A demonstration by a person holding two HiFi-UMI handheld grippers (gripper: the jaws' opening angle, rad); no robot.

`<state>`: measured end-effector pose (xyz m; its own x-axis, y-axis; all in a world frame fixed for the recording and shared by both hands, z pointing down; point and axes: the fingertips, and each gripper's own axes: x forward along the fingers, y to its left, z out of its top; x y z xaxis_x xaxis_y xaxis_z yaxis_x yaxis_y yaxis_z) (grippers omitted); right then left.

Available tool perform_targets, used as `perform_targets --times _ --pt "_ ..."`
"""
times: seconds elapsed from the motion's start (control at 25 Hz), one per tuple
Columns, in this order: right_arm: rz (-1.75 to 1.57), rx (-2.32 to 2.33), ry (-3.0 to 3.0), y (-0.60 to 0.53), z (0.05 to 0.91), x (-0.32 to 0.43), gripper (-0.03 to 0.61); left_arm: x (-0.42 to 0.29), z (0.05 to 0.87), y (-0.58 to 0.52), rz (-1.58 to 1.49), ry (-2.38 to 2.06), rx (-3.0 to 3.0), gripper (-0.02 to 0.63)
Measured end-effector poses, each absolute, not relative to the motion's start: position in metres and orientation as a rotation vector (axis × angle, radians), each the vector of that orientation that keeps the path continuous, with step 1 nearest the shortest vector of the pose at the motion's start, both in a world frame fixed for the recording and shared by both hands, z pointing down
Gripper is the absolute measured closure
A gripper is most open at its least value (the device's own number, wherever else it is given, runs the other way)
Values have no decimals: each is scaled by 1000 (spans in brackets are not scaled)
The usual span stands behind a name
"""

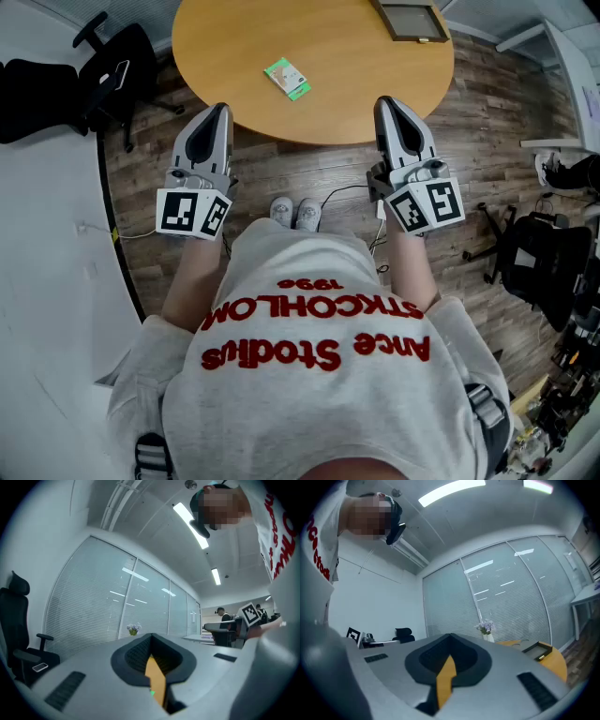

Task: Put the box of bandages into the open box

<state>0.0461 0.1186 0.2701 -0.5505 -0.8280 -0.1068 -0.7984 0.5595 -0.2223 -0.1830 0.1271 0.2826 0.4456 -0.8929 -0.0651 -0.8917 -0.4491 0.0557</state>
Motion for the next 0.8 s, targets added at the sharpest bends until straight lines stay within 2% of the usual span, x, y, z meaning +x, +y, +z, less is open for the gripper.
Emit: perform_targets --times 0.8 --pt "-266 -1223 2607 117 276 74 572 -169 284 128 -143 -1777 2604 611"
